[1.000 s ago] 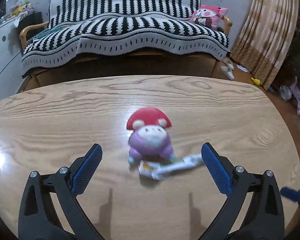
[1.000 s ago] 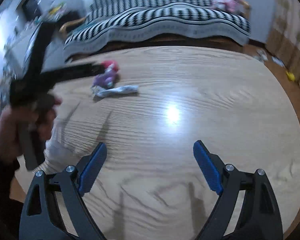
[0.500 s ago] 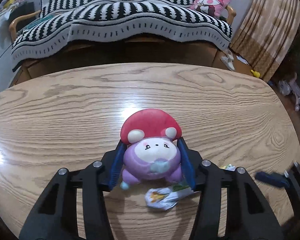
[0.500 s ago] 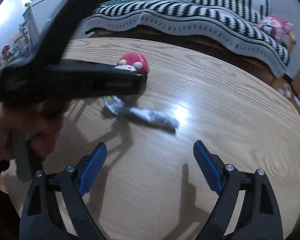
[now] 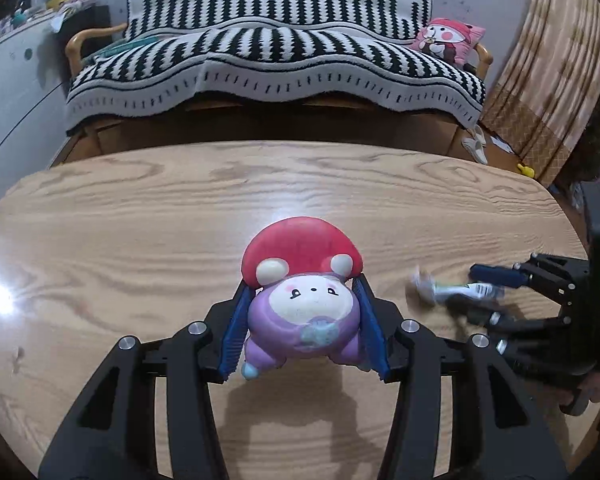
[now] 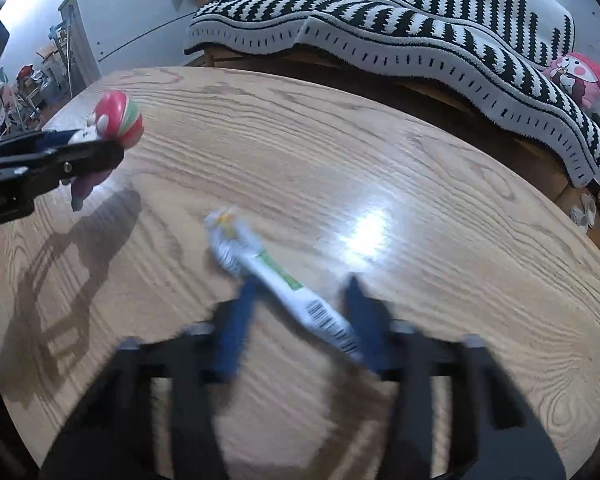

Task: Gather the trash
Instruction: 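Grasp the purple mushroom toy with the left tool while the right tool grasps the white wrapper, then carry both to the bin and open both tools to drop them in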

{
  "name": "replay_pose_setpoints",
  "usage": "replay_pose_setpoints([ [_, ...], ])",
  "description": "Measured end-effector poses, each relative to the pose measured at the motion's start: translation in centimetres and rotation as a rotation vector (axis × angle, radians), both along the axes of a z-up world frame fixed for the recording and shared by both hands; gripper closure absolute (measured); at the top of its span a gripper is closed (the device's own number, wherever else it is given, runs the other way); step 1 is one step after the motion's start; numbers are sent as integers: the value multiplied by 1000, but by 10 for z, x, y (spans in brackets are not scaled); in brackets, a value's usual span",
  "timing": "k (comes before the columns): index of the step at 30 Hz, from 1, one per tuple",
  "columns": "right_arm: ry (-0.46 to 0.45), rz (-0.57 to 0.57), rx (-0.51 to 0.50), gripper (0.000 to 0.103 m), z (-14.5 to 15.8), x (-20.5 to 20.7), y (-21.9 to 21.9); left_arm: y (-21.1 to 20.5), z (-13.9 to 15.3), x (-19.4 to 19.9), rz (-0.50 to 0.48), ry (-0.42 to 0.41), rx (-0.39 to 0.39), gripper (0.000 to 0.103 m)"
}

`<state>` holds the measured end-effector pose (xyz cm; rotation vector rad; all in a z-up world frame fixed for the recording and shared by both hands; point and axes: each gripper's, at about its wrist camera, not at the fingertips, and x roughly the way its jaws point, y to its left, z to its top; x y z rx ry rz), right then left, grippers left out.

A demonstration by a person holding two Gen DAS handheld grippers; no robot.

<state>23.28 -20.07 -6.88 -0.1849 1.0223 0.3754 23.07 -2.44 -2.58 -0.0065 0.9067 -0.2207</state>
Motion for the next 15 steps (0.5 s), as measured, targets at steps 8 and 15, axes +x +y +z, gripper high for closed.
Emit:
replay_pose_setpoints([
  [8,-9,-178,92,89,24,-74,-19,-19,6,-47,-46,5,21,54],
  [15,-73,-419,67,89,65,-196,-109,-85,27,-122,-186,-13,-8,54],
])
